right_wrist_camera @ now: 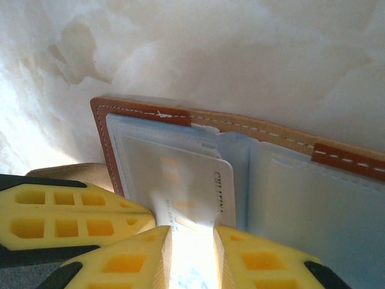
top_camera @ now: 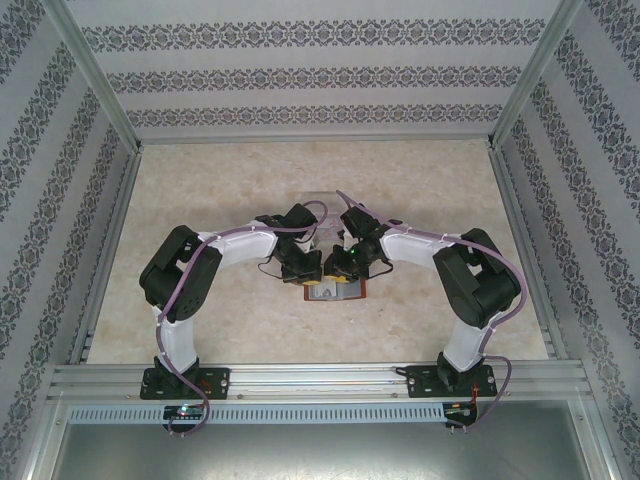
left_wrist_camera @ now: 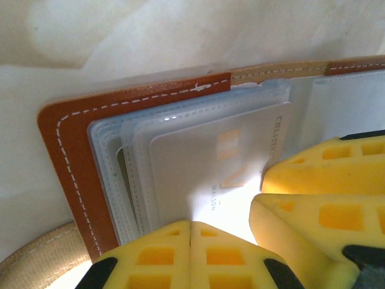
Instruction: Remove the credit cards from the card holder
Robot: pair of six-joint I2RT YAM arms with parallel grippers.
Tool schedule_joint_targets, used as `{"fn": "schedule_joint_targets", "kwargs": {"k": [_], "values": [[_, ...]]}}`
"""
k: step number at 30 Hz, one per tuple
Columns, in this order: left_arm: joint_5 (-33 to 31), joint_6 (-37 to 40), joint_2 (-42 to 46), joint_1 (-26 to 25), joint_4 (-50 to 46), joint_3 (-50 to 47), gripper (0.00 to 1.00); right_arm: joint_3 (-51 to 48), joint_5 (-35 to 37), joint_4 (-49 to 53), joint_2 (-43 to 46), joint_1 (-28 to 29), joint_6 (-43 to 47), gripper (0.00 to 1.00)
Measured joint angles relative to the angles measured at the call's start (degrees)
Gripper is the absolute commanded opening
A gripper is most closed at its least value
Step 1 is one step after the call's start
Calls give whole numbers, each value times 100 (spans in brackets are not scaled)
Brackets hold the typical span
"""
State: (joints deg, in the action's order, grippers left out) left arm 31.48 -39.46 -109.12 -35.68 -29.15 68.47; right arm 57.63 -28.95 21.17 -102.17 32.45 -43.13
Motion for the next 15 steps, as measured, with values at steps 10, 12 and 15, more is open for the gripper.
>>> {"fn": "schedule_joint_targets", "kwargs": {"k": [10,12,15], "values": [[2,0,0,0,2,0,4,0,101,39,2,2,114,27],[0,0,0,0,2,0,4,0,105,44,2,2,131,28],[0,2,4,0,2,0,4,0,107,48,7,2,146,31]]}}
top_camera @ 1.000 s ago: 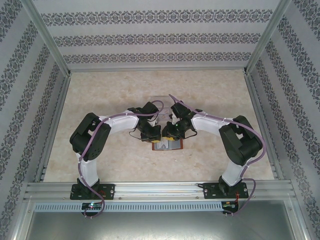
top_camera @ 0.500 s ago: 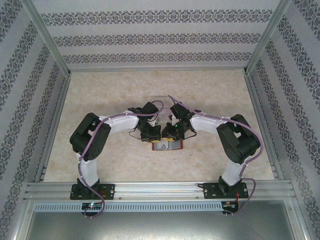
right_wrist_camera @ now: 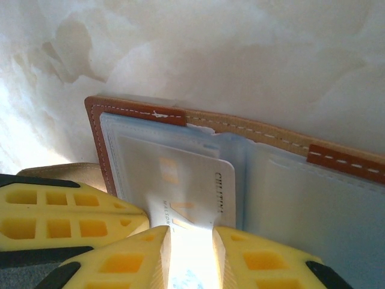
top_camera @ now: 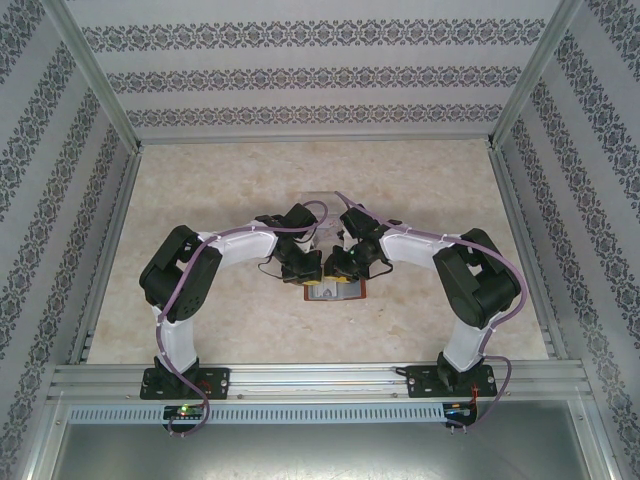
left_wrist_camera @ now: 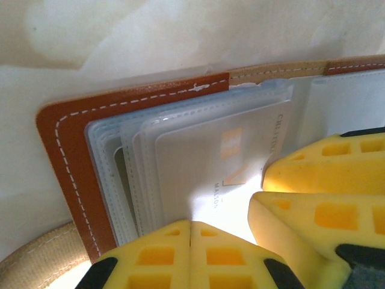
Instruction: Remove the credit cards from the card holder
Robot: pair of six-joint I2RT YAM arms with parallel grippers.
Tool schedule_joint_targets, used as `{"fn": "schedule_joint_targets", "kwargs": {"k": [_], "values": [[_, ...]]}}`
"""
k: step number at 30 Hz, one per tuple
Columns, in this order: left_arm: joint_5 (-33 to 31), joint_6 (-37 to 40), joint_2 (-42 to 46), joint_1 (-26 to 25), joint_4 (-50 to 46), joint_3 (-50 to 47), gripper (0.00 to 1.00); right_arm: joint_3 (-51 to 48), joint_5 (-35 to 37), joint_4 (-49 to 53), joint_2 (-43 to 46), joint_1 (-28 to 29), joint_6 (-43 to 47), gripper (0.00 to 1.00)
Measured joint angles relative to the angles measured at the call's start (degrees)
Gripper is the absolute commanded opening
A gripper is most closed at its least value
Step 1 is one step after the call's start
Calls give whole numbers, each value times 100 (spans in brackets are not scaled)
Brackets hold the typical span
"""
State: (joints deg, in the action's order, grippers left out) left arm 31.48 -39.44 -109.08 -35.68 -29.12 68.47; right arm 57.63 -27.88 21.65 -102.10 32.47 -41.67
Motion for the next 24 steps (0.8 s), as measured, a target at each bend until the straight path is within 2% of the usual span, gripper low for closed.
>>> {"fn": "schedule_joint_targets", "kwargs": {"k": [8,24], "values": [[-48,39,4,0,-9,2,4,2,17,20,24,0,4,38],[-175,42,50,0,-96,2,4,-7,20,81,201,-13,-24,41]]}}
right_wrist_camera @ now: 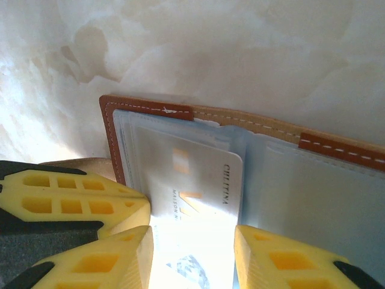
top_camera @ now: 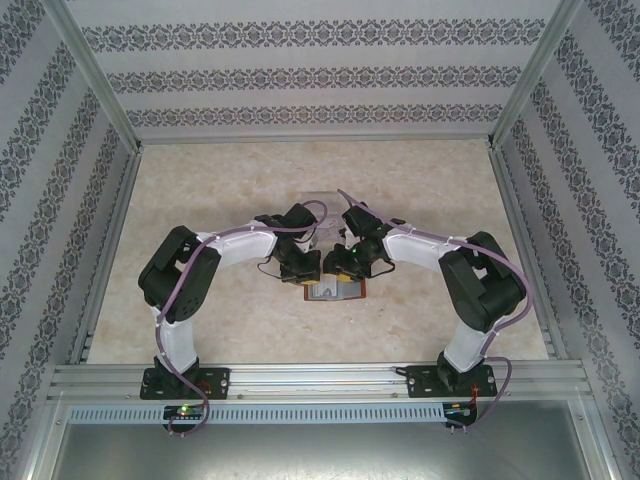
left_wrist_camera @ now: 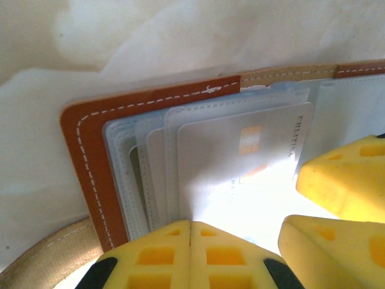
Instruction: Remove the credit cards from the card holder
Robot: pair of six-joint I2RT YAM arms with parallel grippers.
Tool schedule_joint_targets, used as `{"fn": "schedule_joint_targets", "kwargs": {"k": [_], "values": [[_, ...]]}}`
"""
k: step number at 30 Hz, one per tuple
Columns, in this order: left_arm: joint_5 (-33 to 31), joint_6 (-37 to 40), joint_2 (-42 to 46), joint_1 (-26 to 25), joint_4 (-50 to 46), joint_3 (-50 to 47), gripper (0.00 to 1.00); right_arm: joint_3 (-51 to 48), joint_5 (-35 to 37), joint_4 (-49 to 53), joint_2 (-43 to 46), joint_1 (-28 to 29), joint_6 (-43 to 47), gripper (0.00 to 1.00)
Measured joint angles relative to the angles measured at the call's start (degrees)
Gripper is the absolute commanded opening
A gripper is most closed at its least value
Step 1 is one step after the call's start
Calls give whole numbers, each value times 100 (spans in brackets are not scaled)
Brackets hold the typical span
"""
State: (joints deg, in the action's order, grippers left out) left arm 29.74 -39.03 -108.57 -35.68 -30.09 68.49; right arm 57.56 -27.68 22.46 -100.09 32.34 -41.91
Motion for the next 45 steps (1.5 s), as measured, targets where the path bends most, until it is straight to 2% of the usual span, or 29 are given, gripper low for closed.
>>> {"fn": "schedule_joint_targets", "kwargs": {"k": [16,22,39,45], "values": [[-22,0,31,0,-20,0,4,-149,20,-105,24,0,-136,35],[-22,0,31,0,-20,-13,4,-149,24,-114,162,2,-170,29],[-22,0,31,0,-20,-13,4,-133,7,-210,-90,42,-168,29],[-20,0,31,0,-20,-13,4,-7,269,44,-90,72,-101,29]]}}
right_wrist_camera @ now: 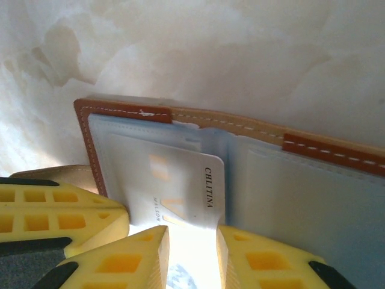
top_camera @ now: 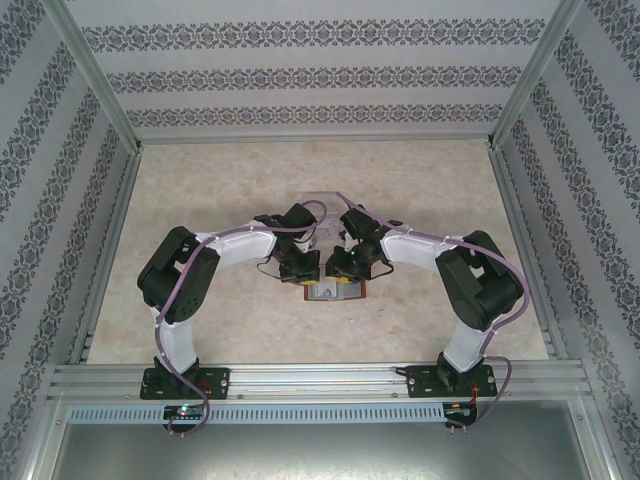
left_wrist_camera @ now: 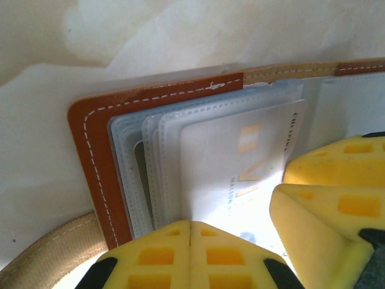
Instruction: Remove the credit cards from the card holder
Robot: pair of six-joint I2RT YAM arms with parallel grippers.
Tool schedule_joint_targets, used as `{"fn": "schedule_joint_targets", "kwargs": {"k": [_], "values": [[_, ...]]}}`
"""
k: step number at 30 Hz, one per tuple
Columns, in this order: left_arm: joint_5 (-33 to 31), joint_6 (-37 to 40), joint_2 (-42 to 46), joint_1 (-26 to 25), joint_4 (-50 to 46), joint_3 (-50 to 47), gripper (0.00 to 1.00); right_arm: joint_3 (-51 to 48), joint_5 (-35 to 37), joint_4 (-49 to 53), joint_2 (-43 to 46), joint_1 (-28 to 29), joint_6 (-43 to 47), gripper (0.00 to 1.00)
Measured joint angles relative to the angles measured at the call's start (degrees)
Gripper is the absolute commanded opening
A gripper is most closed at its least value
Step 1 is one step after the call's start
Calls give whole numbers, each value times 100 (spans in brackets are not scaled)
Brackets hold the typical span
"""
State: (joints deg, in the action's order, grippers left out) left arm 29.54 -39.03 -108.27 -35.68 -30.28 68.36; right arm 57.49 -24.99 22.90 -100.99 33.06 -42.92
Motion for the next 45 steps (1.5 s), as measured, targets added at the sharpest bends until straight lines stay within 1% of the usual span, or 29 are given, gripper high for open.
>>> {"fn": "schedule_joint_targets", "kwargs": {"k": [4,12,20,36,45], "values": [[0,0,0,0,0,0,4,61,177,177,2,11,85,28],[-2,0,0,0,-11,0,4,63,297,302,142,7,107,28],[-17,0,0,0,-149,111,4,-15,144,155,396,-109,76,28],[50,90,-11,0,-177,407,4,-264,-15,2,396,-221,66,28],[96,157,-304,-37,-247,433,4,-264,-42,-4,284,-221,76,29]]}}
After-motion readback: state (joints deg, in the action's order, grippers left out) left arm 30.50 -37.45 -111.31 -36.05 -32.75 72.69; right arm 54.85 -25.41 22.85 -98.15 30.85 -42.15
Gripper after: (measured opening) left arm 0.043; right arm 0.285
